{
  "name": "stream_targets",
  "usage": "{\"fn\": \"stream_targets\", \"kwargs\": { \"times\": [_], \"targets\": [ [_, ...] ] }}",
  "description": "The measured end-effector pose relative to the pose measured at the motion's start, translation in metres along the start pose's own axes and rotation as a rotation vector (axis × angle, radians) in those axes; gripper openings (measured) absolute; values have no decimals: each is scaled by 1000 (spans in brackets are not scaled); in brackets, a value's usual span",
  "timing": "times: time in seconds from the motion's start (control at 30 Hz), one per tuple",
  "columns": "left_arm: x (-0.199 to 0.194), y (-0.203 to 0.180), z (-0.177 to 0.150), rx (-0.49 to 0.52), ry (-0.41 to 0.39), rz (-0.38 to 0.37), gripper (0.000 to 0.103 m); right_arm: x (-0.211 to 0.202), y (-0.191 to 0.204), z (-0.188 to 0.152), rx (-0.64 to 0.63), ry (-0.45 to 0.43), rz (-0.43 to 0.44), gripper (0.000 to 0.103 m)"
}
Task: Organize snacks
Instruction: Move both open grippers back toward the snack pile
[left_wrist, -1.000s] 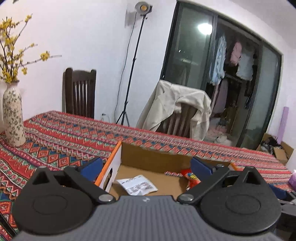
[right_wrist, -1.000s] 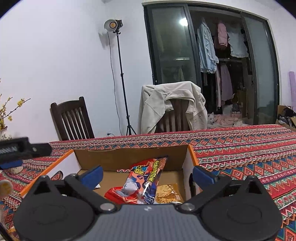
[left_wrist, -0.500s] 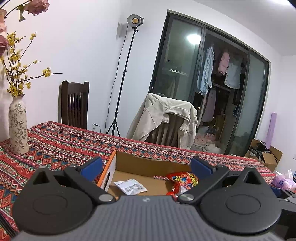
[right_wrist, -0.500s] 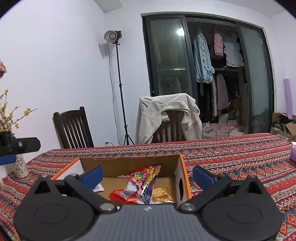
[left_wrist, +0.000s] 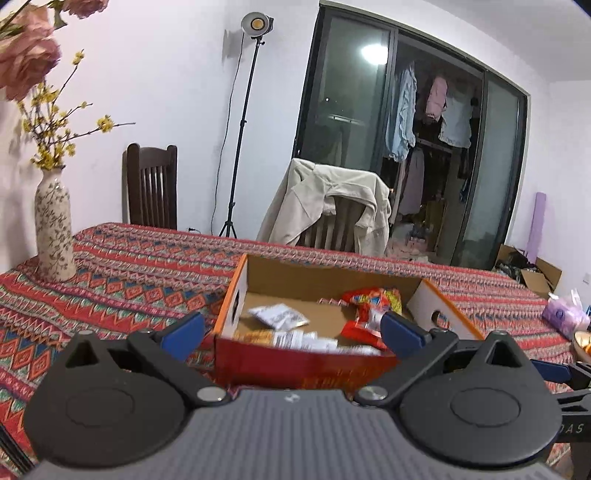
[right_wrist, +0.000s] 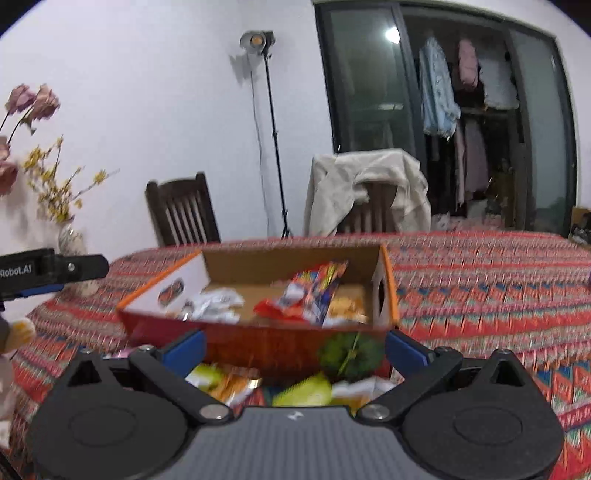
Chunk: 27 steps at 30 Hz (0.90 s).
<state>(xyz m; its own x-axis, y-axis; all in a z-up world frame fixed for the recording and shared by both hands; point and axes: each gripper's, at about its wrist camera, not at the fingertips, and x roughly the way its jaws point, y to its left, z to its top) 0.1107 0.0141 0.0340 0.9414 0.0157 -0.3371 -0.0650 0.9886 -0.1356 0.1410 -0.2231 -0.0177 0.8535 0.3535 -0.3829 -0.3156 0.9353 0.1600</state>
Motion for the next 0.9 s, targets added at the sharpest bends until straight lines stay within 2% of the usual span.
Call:
{"fn": "stream_targets", "kwargs": {
  "times": [0.33,0.5,0.9],
  "targets": [
    [-22,14,-36,34,74,14,103,-16,6,-29,-1,69,11,103],
    [-28,19,-44,34,92,14,103,-21,9,-38,12,105,16,103],
    [-38,33,-55,25,118,12,103,-12,44,-53,-53,203,47,103]
  ]
}}
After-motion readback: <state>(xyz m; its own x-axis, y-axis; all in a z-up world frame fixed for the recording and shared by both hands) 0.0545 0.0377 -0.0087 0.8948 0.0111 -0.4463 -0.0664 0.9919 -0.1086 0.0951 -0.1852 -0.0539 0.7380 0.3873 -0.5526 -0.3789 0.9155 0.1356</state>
